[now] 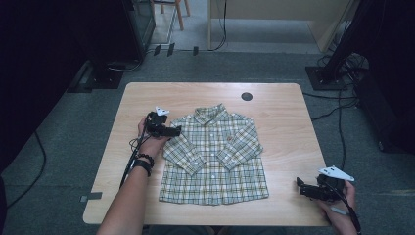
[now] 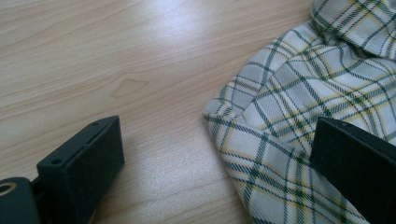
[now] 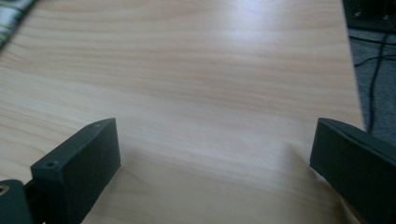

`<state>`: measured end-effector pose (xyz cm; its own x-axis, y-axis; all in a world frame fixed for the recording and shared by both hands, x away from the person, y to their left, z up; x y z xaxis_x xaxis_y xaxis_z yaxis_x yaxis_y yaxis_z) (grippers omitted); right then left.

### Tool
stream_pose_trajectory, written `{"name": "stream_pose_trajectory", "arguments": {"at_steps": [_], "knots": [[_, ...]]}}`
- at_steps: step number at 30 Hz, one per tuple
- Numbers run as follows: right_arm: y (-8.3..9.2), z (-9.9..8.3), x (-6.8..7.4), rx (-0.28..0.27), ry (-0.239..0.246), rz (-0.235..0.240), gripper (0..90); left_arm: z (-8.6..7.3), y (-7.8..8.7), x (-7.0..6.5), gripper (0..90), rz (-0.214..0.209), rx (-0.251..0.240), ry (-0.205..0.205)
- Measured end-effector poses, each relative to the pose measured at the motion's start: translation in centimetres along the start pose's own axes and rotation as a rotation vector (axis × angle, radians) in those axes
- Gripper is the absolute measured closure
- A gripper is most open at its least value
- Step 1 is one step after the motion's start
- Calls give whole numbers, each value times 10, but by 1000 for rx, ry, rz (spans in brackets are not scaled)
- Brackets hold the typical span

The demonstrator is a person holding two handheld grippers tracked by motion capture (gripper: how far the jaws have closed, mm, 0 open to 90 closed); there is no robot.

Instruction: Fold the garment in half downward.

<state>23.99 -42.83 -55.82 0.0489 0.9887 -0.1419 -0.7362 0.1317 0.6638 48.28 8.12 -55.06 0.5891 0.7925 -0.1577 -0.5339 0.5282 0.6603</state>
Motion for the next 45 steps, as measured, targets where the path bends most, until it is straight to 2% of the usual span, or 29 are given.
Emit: {"name": "stream_pose_trajectory", "arguments": {"at_steps": [4,8,16,21,31,36,42,45], "knots": [[-1,15,11,-30,13,19,14,0,0,0,30,-2,1,-2],[-3,29,23,-37,32,38,14,0,0,0,30,-1,2,-3],[-12,58,45,-62,29,79,14,0,0,0,30,-2,1,-2],[-17,72,58,-71,54,97,14,0,0,0,31,-2,1,-2],[-29,97,79,-74,105,115,15,0,0,0,31,-2,1,-2],[-36,112,91,-66,90,159,14,0,0,0,30,-2,1,-2],[-51,126,104,-50,125,147,14,0,0,0,31,-2,1,-2],[-57,132,106,-46,124,153,14,0,0,0,31,-2,1,-2]]}}
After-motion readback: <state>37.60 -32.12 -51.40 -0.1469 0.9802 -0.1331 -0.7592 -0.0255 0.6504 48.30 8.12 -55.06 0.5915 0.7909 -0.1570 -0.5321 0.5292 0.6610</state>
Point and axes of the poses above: each handheld gripper's, and its own axes: y roughly backward along the jaws, z roughly out of its top, x roughly to its left, the point moved 4 cm from there along -y, roughly forward along the jaws, and after that the axes turned 14 degrees about -z, right-handed, at the moved point
